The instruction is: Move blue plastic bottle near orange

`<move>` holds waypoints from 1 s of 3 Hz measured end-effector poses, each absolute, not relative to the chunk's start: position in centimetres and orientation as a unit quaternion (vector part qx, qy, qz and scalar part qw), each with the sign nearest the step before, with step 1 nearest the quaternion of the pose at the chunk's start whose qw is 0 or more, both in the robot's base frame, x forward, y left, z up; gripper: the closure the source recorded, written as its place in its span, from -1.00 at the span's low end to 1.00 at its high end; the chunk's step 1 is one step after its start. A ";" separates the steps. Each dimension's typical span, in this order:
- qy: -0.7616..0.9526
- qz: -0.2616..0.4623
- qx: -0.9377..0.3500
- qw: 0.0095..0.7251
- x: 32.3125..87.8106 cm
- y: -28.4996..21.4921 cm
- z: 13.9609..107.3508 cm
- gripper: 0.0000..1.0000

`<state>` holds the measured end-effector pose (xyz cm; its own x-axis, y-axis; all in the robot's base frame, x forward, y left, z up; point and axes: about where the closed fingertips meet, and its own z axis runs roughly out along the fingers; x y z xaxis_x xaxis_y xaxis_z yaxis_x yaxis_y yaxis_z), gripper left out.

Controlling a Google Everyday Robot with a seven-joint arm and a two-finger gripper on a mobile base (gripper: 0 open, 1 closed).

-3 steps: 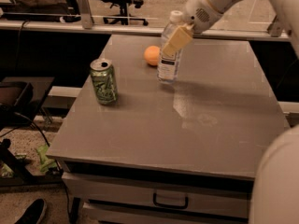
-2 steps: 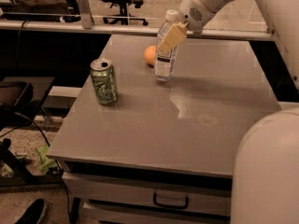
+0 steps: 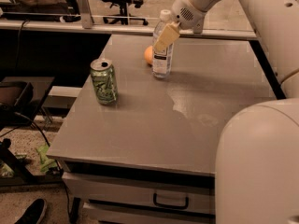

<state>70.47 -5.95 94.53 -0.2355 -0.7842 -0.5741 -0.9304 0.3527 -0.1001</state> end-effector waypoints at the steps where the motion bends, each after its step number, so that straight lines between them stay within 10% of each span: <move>1: 0.777 0.112 -0.560 0.267 71.1 -5.8 93.9 0.06; 3: 0.776 0.115 -0.561 0.266 71.4 -5.3 93.4 -0.87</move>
Offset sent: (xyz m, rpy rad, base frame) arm 0.0054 0.0011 -0.0043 -0.0421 -0.0097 -0.0013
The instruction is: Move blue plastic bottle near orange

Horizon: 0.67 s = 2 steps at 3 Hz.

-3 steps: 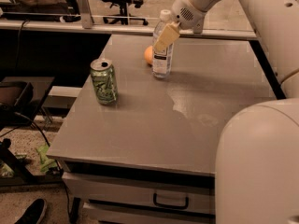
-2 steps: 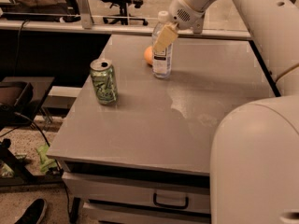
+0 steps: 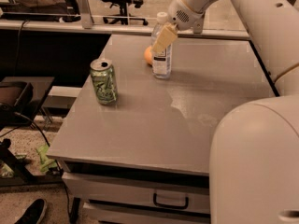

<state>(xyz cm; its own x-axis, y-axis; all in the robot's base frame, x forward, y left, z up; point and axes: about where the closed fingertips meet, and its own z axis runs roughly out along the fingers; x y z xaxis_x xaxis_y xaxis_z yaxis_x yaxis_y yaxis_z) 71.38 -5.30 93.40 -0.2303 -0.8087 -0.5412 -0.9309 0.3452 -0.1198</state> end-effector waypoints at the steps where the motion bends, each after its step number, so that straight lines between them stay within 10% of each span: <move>1: 0.776 0.116 -0.561 0.265 71.5 -5.1 93.2 -1.00; 2: 0.776 0.116 -0.561 0.265 71.5 -5.1 93.2 -1.00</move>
Offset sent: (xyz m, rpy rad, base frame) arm 0.0009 0.0016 -0.0020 0.0004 0.0016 0.0014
